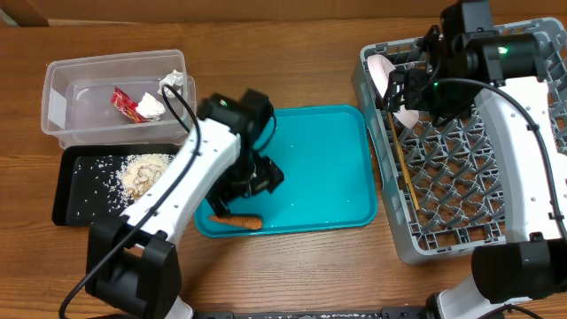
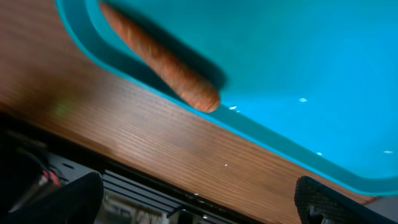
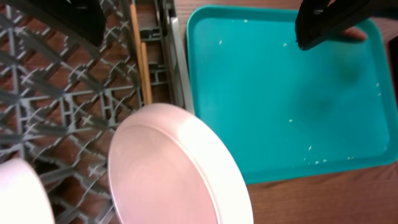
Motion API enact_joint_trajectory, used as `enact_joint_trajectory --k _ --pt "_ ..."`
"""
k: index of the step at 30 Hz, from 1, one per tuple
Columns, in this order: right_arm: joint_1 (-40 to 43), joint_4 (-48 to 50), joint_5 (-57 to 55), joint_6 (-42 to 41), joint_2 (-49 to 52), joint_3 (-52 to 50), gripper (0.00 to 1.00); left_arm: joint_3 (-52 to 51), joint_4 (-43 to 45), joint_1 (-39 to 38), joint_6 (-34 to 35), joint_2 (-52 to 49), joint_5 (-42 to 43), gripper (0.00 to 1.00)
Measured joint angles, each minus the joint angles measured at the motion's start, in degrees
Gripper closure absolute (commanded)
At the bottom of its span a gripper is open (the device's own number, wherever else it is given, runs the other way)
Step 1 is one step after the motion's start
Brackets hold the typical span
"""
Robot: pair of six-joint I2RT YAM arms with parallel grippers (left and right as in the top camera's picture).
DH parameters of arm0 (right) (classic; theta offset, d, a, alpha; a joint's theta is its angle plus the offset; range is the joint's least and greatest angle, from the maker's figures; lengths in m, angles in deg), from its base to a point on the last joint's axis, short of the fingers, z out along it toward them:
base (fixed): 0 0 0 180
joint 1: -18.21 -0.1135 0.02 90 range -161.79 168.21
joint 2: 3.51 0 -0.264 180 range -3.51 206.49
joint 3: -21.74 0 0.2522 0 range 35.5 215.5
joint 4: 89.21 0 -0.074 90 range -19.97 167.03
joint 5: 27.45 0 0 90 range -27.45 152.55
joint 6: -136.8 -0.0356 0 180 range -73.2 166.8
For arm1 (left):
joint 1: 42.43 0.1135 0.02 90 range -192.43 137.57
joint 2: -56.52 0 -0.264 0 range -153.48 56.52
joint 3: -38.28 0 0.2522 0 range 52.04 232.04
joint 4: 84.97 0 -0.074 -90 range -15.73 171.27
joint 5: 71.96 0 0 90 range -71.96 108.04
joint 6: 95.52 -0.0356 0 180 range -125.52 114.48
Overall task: Sort waste into correct bins and load items into the dishwasher
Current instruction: 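Reach left gripper down to the carrot on the teal tray and grasp it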
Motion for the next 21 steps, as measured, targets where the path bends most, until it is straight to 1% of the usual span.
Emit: enact_joint_trajectory --k 4,9,13,21 --pt "0.09 -0.61 2.4 0.0 0.11 0.0 0.0 -7.58 6.4 -0.33 4.85 0.0 3.15 0.0" --pt "0.02 -1.05 3.58 -0.22 0.11 0.0 0.0 -14.05 14.45 -0.33 9.09 0.0 4.5 0.0" --pt "0.02 -1.18 3.82 -0.48 0.11 0.0 0.0 -16.9 19.61 -0.33 10.67 -0.04 3.23 0.0" --pt "0.02 -1.33 4.13 -0.68 0.13 0.0 0.0 -21.51 26.14 -0.28 11.43 -0.04 -0.96 0.0"
